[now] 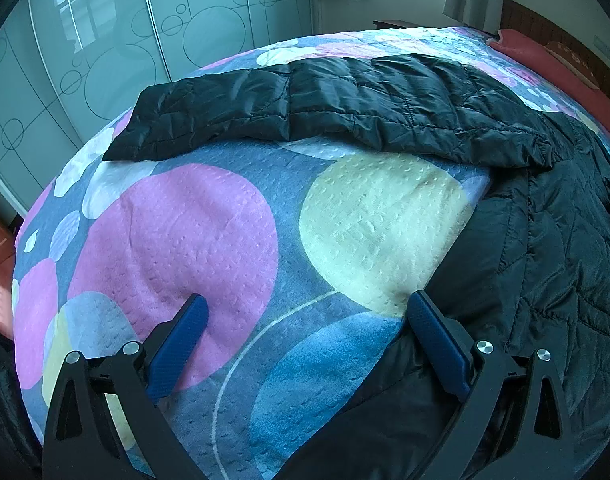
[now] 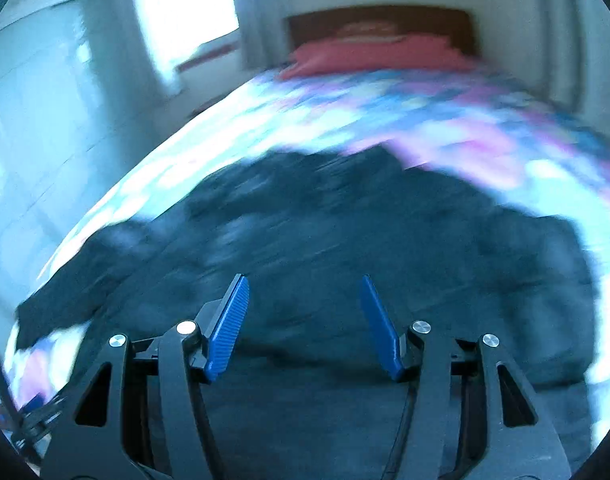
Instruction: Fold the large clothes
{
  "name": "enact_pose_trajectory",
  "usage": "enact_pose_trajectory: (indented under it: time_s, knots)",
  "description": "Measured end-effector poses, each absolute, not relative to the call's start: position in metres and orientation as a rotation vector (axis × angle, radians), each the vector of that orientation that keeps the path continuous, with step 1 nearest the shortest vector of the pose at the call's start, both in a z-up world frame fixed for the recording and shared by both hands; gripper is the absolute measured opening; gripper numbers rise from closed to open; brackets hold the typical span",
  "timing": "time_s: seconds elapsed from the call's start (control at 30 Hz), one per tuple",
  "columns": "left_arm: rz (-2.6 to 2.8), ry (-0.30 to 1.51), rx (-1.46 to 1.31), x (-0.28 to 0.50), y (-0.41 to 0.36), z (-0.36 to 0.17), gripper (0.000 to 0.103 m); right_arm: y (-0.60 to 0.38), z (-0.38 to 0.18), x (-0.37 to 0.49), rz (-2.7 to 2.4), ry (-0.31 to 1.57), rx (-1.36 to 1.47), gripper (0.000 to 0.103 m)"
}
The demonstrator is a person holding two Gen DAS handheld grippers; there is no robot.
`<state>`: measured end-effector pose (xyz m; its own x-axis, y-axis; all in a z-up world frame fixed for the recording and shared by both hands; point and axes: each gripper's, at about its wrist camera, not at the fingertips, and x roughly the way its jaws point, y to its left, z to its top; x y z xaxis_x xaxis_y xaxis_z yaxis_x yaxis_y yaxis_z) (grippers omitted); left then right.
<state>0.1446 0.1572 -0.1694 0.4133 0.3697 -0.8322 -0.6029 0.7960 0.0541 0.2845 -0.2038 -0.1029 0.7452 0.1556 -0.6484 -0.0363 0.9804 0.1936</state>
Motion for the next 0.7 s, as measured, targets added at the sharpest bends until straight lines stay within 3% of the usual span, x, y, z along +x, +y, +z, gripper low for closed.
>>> enact_pose_trajectory:
  time_s: [0.1, 0.27, 0.37, 0.5, 0.63, 0.7]
  knots:
    - [0.622, 0.967, -0.268, 0.145, 0.157, -0.169, 0.099, -0.278, -0.108, 0.3, -0.104, 0.728, 0.225, 0.038]
    - [0.625, 0.97, -0.261, 0.147, 0.157, -0.169, 0.099, -0.348, -0.151, 0.331, -0.266, 0.845, 0.244, 0.035]
    - [0.628, 0.971, -0.255, 0.148, 0.155, -0.169, 0.099, -0.355, -0.177, 0.341, -0.235, 0.87, 0.238, 0.035]
    - [0.629, 0.97, -0.254, 0.149, 0.155, -0.169, 0.099, -0.343, -0.154, 0.34, -0.251, 0.861, 0.188, 0.035]
    - [0.632, 0.972, -0.249, 0.148, 0.155, -0.17, 0.099, -0.305, -0.137, 0.33, -0.159, 0.793, 0.152, 0.052]
    - [0.632, 0.971, -0.25, 0.148, 0.155, -0.169, 0.099, -0.277, -0.145, 0.334, -0.108, 0.801, 0.1, 0.053]
